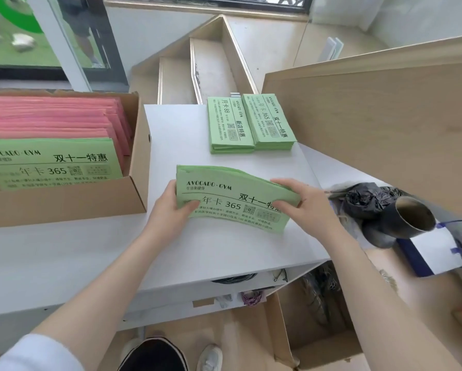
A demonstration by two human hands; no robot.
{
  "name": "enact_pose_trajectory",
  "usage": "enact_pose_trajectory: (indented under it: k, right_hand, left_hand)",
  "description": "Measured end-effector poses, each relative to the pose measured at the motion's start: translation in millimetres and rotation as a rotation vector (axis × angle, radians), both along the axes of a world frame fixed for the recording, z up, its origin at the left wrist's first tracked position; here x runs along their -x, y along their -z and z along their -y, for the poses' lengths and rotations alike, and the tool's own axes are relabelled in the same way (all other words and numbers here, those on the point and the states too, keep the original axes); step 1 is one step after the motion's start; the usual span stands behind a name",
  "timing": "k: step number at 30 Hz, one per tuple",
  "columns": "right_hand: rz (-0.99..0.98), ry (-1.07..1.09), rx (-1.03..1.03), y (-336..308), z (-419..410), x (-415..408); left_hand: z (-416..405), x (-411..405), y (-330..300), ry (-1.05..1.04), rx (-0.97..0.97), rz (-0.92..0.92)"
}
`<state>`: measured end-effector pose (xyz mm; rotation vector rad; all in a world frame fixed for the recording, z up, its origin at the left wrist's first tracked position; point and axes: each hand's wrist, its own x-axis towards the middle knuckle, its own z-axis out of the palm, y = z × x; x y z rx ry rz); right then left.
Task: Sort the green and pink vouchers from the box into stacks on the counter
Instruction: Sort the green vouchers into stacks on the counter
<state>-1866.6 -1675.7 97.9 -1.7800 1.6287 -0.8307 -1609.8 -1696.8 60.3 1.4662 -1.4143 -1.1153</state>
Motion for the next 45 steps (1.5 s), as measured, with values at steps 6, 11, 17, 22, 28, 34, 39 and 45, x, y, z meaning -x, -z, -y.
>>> enact_pose_trajectory:
  k: [6,11,17,22,28,34,39,45]
  right_hand:
    - [0.102,0.086,-0.061,-1,23,-1]
    - [0.542,0.191,-0.148,-2,54,-19]
    - [0.698,0.320,-0.193,-1,106,-39]
    - [0.744,0.371,-0.276,-2,145,-57]
    - [0.776,0.522,-0.224,17,165,-67]
    - [0.593,0.542,-0.151,29,170,-66]
    - [0.306,0.497,-0.142,36,163,-55]
    - [-0.564,0.339,0.351,52,160,-40]
  left_hand:
    - [30,3,-28,-0.076,0.095,-0.205]
    - [82,22,-44,-0.252,0.041,-0.719]
    - [133,54,-42,-0.139,-0.045,-0.583]
    - [188,58,-47,-0.226,-0.099,-0.516]
    - [240,66,-41,-0.331,-0.181,-0.535]
    - [266,73,-20,-0.244,-0.214,-0.430]
    - [262,72,-2,-0.191,-0.170,-0.193]
    - [252,64,10,-0.142,-0.267,-0.350]
